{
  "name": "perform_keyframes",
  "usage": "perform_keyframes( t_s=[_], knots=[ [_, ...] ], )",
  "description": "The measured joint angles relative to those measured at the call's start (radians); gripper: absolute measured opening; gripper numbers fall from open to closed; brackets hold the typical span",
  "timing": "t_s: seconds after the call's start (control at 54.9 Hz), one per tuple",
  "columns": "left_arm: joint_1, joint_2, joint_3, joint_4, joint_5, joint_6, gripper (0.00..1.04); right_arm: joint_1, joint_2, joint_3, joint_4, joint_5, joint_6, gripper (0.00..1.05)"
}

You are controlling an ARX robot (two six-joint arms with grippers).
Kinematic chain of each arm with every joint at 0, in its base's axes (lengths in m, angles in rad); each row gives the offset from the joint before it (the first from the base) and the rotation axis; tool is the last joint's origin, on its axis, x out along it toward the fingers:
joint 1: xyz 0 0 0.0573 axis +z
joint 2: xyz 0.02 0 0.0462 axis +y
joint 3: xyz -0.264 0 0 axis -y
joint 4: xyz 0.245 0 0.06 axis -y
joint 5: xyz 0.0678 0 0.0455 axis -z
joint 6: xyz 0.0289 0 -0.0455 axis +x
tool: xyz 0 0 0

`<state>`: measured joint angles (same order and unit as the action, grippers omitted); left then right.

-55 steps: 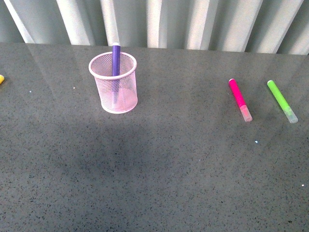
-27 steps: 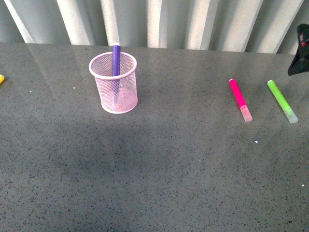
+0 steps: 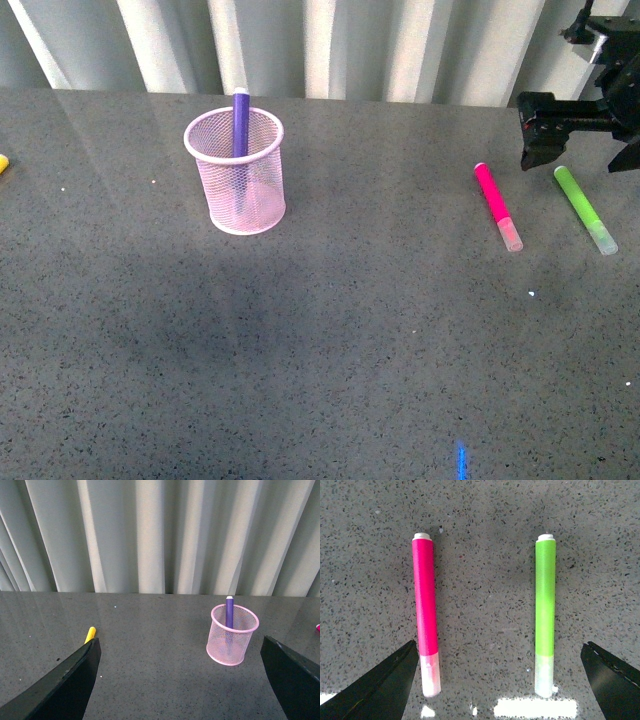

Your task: Insert purple and pink pens into pink cup

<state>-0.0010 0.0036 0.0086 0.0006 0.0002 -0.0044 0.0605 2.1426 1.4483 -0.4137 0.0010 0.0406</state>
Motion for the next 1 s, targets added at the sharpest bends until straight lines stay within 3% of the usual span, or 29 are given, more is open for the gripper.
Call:
perform_keyframes(
  t_s=[0.474,1.002],
  knots=[
    [0.0,0.0,0.0,0.0,0.0,0.0,0.98,0.088,0.164,0.193,-0.021,0.006,0.074,0.98],
    [0.0,0.0,0.0,0.0,0.0,0.0,0.98,0.101,0.175,0.148,0.019,0.028,0.133,0.98]
  ],
)
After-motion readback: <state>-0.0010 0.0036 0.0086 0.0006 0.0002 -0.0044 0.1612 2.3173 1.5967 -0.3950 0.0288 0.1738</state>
